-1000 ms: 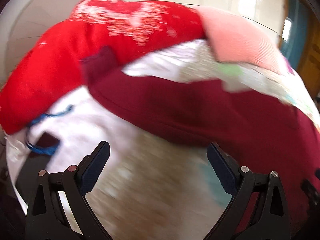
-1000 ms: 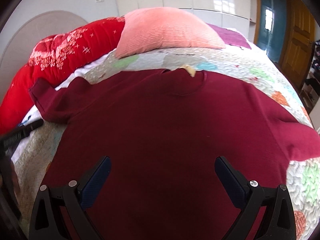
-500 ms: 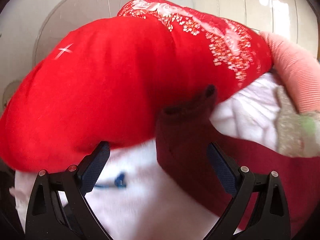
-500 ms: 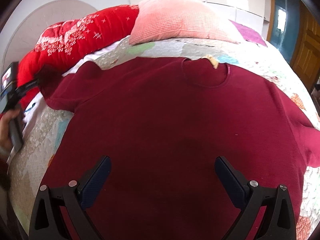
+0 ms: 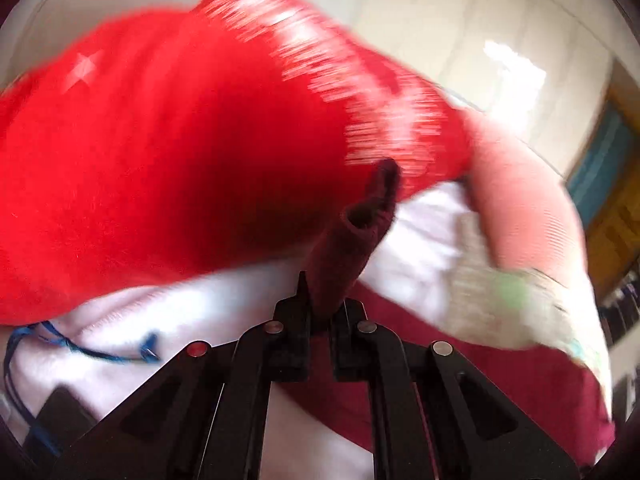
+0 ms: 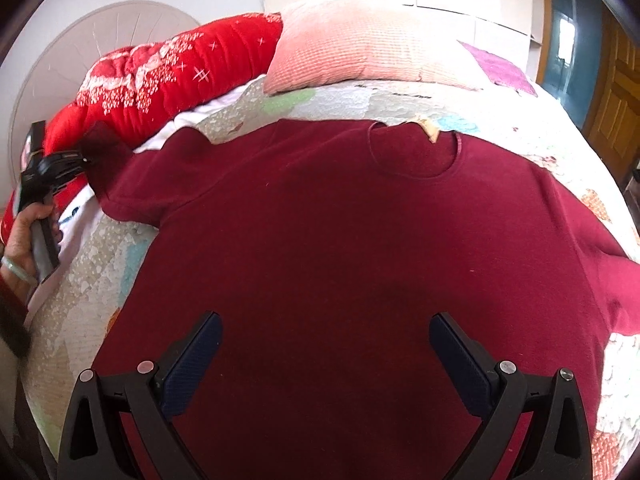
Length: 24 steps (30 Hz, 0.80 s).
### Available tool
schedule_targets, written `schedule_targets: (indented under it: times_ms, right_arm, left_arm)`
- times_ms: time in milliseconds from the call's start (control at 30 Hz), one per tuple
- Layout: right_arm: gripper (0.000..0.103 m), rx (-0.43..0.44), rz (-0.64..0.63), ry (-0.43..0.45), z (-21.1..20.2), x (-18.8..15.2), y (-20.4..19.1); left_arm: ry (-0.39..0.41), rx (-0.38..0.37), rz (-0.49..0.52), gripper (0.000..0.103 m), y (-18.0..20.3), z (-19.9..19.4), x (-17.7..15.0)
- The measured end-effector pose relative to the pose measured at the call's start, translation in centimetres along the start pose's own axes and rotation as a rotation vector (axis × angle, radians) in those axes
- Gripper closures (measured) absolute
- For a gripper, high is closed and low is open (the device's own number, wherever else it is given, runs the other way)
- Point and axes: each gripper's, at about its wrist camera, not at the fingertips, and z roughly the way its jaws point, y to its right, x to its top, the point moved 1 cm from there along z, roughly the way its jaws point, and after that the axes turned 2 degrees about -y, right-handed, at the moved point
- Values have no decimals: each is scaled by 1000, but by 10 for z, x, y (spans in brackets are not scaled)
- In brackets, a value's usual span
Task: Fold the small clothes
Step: 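Grasp the sweater sleeve cuff with the left gripper and lift it, then fold the held sleeve across the sweater body with the left gripper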
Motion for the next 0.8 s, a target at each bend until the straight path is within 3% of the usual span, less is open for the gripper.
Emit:
schedule_targets:
  times_ms: [200,400,567,733,800]
  right_arm:
    - [0,-9,60,39,-21,-1,21]
    - [0,-54,133,93,-52,-7,56]
    - [0,-93,225,127,-70,-13,98]
    - [0,-129,295,109,-71,-19,131]
    - [0,-115,309,101,-68,-18,138]
  left_arm:
    - [1,-191,139,98,104,-61,-21]
    - [-69,-406,258,98,235,-80,-67]
    - [-219,-474,286,98,307,-45,-127]
    - [-422,-443,314,97,344,-8,-189]
    - [-457,-433,337,91,348,-7,-197]
